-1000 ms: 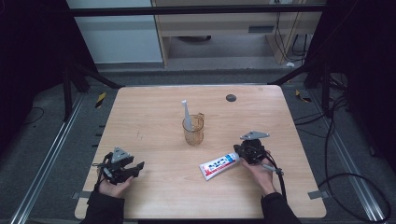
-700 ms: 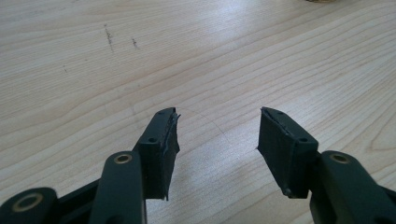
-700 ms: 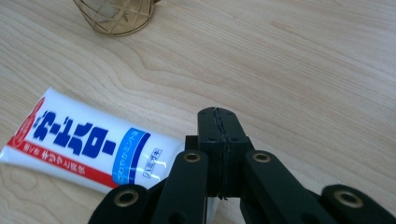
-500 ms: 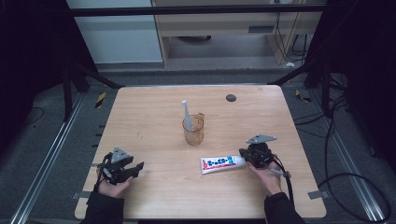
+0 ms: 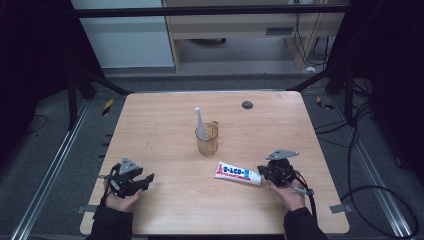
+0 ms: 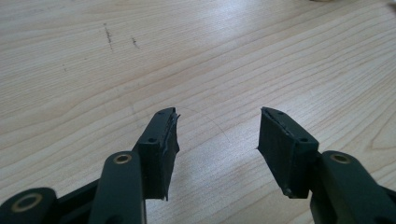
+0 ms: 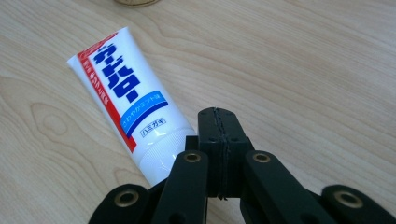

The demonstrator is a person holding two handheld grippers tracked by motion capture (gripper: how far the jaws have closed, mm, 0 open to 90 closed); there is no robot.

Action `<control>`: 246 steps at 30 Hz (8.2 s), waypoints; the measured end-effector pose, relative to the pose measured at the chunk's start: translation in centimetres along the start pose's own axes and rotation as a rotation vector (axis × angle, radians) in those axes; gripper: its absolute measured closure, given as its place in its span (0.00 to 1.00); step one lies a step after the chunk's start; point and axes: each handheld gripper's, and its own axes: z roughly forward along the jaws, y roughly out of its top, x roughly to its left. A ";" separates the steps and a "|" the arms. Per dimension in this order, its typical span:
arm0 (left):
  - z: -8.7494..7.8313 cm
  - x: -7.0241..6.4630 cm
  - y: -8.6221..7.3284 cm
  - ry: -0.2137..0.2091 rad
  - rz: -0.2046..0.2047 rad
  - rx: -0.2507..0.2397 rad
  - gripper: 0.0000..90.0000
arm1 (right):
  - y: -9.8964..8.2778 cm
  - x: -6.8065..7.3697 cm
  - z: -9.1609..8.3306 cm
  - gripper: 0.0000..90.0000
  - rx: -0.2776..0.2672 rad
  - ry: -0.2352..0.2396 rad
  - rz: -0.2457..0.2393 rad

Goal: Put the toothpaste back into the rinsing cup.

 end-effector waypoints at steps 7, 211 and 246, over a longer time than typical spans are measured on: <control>0.0 0.0 0.0 0.000 -0.001 0.000 0.51 | -0.6 0.7 0.0 1.00 0.032 0.016 -0.021; 0.1 0.1 0.2 0.016 0.001 -0.006 0.46 | 12.7 4.8 0.4 0.77 -0.588 -0.048 0.156; 0.0 0.3 0.2 0.018 -0.002 -0.013 0.46 | 16.1 6.1 5.1 0.77 -0.696 -0.042 0.169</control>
